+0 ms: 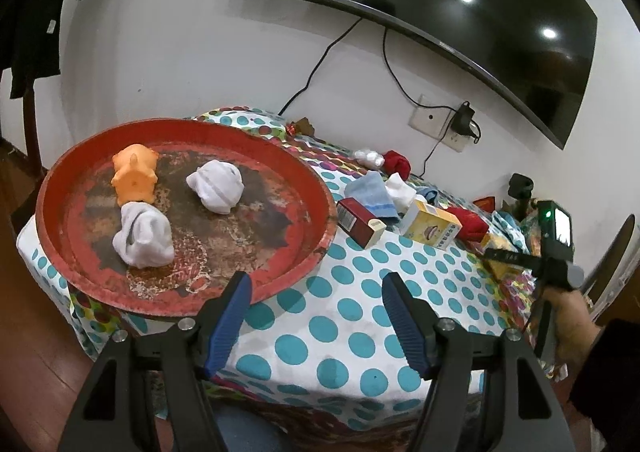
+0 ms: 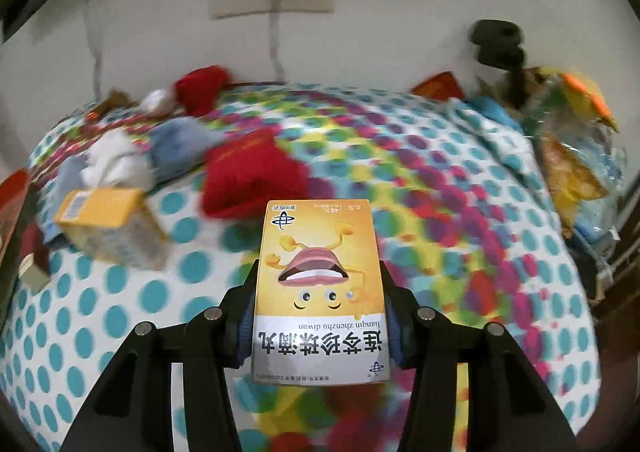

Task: Organize objects
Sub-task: 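Carry the yellow box with the right gripper and release it onto the red tray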

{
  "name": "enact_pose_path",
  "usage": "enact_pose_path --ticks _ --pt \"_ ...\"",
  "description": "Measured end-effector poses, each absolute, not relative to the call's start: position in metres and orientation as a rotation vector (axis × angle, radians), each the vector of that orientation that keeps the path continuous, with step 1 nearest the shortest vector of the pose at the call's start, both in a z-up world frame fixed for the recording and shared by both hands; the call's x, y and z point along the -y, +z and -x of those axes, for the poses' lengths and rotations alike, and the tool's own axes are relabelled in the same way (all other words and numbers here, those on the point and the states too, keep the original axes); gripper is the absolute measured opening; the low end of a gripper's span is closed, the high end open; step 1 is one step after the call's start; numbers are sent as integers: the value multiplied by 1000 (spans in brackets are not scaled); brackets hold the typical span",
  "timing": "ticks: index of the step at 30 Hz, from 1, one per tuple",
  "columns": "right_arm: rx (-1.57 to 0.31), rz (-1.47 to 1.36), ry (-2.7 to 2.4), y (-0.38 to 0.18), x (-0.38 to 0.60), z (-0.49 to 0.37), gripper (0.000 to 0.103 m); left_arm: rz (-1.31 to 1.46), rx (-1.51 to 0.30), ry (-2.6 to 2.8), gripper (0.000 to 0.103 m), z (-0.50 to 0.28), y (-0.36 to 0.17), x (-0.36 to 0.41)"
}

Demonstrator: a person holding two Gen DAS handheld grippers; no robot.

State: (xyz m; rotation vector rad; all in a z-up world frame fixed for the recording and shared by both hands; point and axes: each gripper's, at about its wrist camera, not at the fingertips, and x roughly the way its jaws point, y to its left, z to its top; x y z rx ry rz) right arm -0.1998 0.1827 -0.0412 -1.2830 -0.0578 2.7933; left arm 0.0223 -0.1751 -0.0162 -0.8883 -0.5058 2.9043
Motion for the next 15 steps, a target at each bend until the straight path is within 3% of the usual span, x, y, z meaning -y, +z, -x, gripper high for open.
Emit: enact_pose_path --ticks 15 --pt "95 1116 2930 30 -143 202 48 883 419 2979 69 -29 -12 173"
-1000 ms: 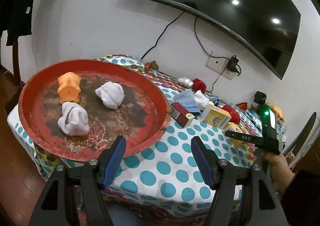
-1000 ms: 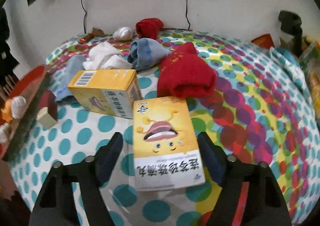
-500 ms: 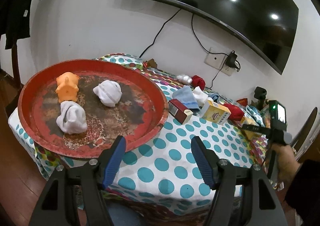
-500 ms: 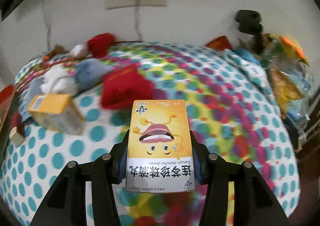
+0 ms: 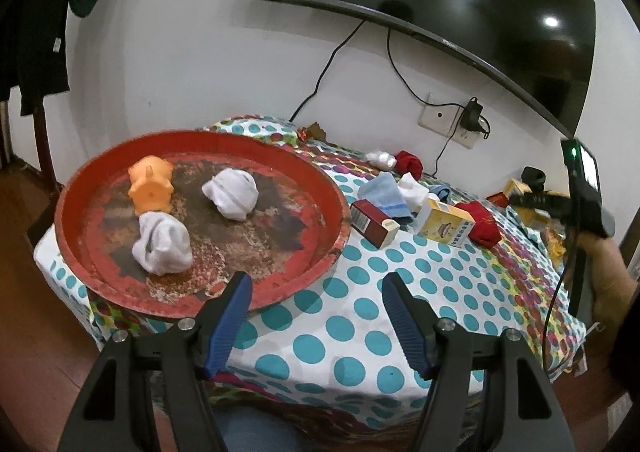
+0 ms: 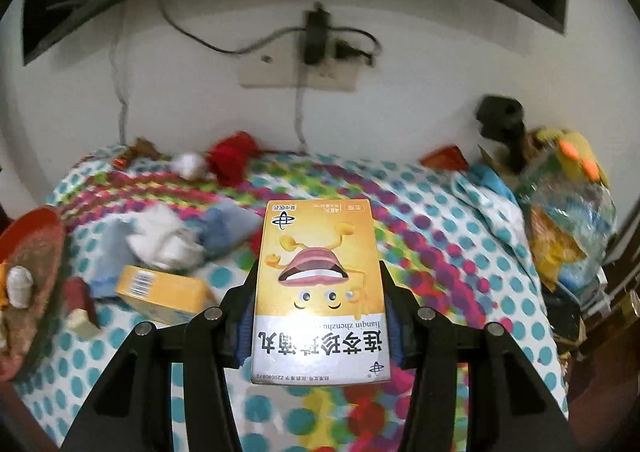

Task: Organize objects
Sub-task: 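Carry the yellow box with the right gripper and release it onto the red tray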

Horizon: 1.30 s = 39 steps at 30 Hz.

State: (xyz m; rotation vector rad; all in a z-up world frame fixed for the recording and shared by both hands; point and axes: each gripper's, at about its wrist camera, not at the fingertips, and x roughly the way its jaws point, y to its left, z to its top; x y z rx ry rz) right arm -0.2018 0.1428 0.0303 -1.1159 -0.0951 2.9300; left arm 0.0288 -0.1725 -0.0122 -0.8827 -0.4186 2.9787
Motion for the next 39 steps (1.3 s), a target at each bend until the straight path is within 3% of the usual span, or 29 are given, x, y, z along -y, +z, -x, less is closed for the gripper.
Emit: enact_pose_path --ticks 10,16,26,39 --pt "191 1127 3062 39 -53 195 48 900 445 3040 69 -39 -12 190" --pt "267 1127 3111 39 -10 192 48 989 578 3051 69 -55 -23 217" --pt "405 1155 3189 36 84 192 48 858 539 3146 69 -63 -8 232" --pt "692 1290 3318 25 231 185 48 805 684 3207 69 -67 -4 269"
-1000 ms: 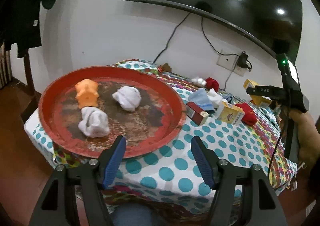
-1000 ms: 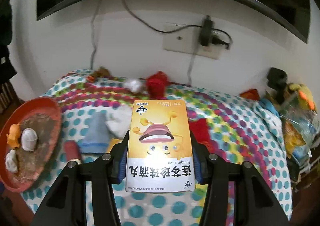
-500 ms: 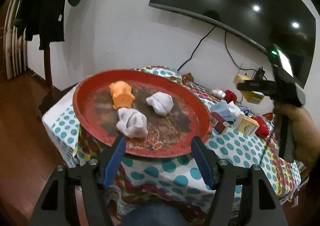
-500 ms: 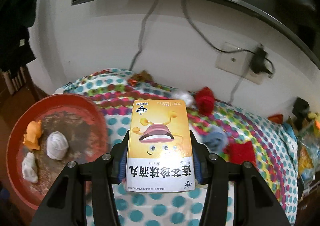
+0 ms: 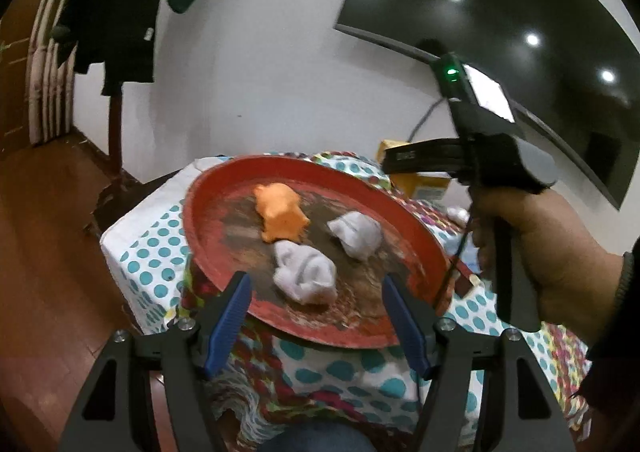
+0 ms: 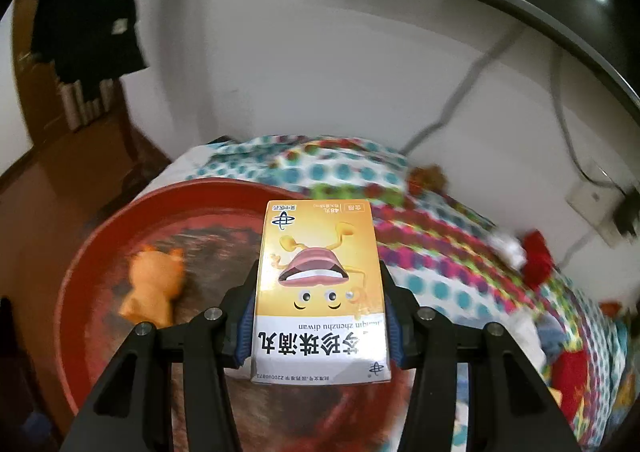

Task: Organize objects
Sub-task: 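Carry the yellow box with the right gripper and release it onto the red tray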

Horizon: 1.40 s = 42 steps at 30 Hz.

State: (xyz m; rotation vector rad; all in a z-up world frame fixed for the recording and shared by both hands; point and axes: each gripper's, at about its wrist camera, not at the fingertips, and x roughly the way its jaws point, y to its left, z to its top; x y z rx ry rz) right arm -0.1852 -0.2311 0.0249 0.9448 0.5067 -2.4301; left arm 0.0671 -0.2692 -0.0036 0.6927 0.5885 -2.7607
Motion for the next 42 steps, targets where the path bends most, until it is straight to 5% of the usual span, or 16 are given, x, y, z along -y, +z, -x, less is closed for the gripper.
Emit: enact_pose_path --ticks 42 --pt "-504 -1192 -2266 -53 320 234 48 -747 -781 -2663 69 -59 -21 304"
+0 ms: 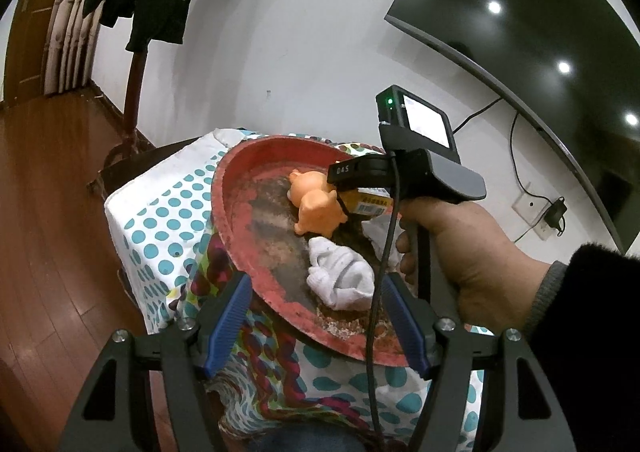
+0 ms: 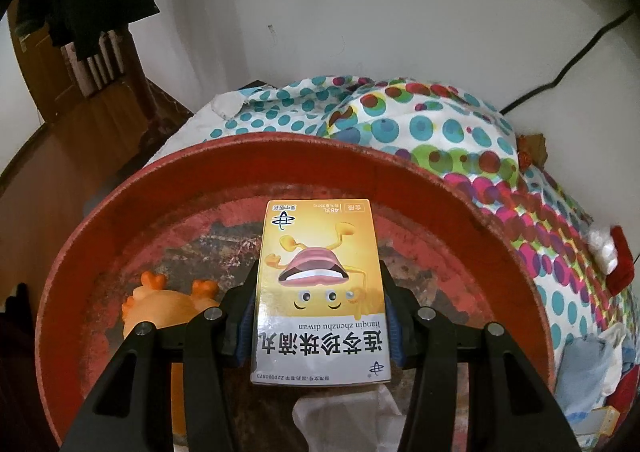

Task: Organize objects
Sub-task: 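Carry the yellow box with the right gripper and release it onto the red tray, then move the left gripper toward the second yellow box on the cloth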

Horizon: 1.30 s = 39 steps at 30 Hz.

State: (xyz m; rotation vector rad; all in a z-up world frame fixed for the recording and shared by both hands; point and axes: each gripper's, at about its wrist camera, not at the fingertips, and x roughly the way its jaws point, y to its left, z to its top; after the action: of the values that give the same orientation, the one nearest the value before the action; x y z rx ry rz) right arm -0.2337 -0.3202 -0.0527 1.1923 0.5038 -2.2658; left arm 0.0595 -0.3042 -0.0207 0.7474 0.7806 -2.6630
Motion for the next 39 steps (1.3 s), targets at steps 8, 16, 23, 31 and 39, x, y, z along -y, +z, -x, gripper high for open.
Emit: enact_pose_path --ticks 8,16,23,31,39 --pt "-394 -1109 -2278 -26 296 227 60 -728 -760 -2678 69 -60 -19 301" --pt "-121 -964 -2413 33 213 228 79 -742 -711 -2743 69 -58 -15 282" --pt "-144 -883 -2696 37 66 223 95 -787 -548 -2883 69 -49 -12 250" --pt "177 -1070 -3011 -14 -151 209 97 -917 -352 -3054 69 -36 -18 188" --pt "423 -1089 -3034 -37 -227 206 98 -1006 -219 -3083 69 -7 -26 119"
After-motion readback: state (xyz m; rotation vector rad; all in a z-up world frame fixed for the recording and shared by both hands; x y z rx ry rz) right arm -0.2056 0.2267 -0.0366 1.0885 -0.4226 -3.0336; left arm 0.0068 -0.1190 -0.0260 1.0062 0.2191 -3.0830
